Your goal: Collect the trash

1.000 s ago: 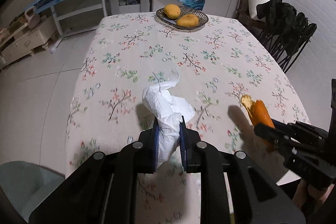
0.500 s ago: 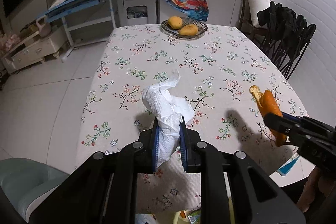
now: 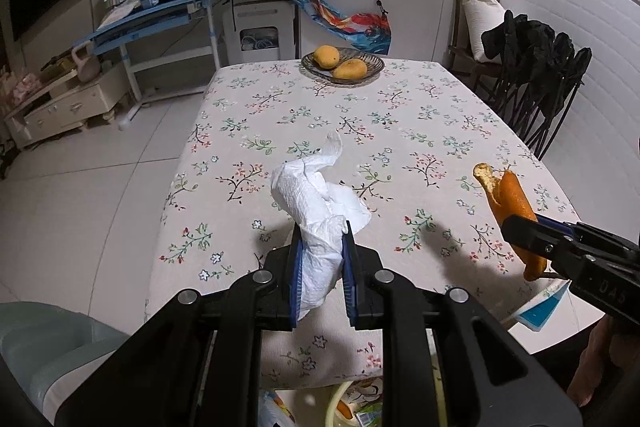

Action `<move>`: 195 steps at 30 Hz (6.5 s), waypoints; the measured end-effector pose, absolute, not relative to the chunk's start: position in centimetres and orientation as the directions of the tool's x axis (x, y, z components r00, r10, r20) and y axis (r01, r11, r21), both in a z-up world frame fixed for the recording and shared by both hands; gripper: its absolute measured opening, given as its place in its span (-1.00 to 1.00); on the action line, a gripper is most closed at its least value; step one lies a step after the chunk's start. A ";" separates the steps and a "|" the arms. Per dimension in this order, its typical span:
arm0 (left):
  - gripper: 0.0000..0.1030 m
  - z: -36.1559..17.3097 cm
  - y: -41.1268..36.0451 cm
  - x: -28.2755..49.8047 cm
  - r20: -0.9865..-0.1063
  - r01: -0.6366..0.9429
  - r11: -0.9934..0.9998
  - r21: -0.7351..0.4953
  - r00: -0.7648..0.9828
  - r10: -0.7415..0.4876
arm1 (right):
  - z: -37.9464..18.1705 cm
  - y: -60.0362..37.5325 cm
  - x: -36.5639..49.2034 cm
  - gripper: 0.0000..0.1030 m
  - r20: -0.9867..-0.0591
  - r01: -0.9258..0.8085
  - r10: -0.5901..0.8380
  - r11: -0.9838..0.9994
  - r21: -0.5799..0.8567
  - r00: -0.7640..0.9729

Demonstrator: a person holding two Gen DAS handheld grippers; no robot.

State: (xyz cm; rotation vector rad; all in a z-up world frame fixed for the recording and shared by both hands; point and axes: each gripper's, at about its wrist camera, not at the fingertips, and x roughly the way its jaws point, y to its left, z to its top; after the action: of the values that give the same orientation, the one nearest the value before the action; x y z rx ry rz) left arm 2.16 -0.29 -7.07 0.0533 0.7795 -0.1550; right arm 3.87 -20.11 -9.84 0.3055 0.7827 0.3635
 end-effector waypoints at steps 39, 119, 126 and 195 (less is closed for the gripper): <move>-0.68 -6.8 -0.1 -5.8 -0.653 0.187 0.982 -0.040 0.738 -0.167 | -10.4 -19.6 -3.6 -0.54 -0.613 -0.247 0.477 0.871 0.425 0.629; -0.68 -8.5 -1.9 -11.0 -0.656 0.260 0.965 -0.042 0.721 -0.223 | -14.1 -18.9 -6.5 -0.50 -0.729 -0.204 0.478 0.876 0.437 0.491; -0.68 -8.7 -2.5 -11.4 -0.659 0.280 0.960 -0.034 0.716 -0.232 | -14.2 -18.8 -6.6 -0.50 -0.733 -0.201 0.475 0.878 0.435 0.487; 0.86 -6.9 -2.1 -12.2 -0.575 0.065 0.995 0.076 0.818 -0.009 | -7.6 -21.2 -9.6 0.75 -0.503 -0.021 0.113 0.982 0.187 0.857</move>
State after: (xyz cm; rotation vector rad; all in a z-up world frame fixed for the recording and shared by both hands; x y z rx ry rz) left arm -12.15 -2.06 -6.87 0.0933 0.6120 -0.0395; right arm -9.58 -21.17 -7.64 0.1775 0.5381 0.0708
